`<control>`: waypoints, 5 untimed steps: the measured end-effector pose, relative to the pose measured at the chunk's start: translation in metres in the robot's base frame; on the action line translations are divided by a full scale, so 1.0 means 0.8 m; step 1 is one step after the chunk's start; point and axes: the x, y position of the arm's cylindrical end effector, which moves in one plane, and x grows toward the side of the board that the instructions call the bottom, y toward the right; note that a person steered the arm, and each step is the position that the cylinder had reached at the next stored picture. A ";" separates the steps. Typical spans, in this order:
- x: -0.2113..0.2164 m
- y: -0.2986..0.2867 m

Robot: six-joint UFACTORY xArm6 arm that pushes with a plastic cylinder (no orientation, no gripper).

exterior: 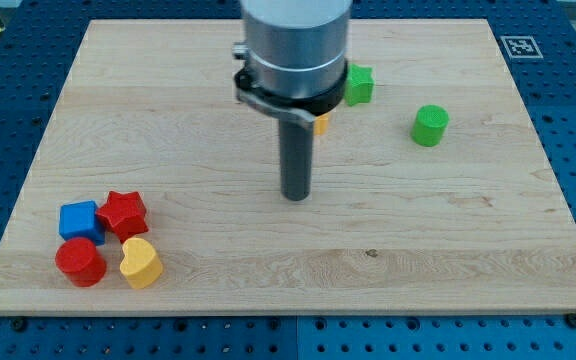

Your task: Move your arm closer to the green circle

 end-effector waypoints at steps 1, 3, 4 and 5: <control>-0.007 0.069; -0.008 0.217; -0.026 0.259; -0.075 0.253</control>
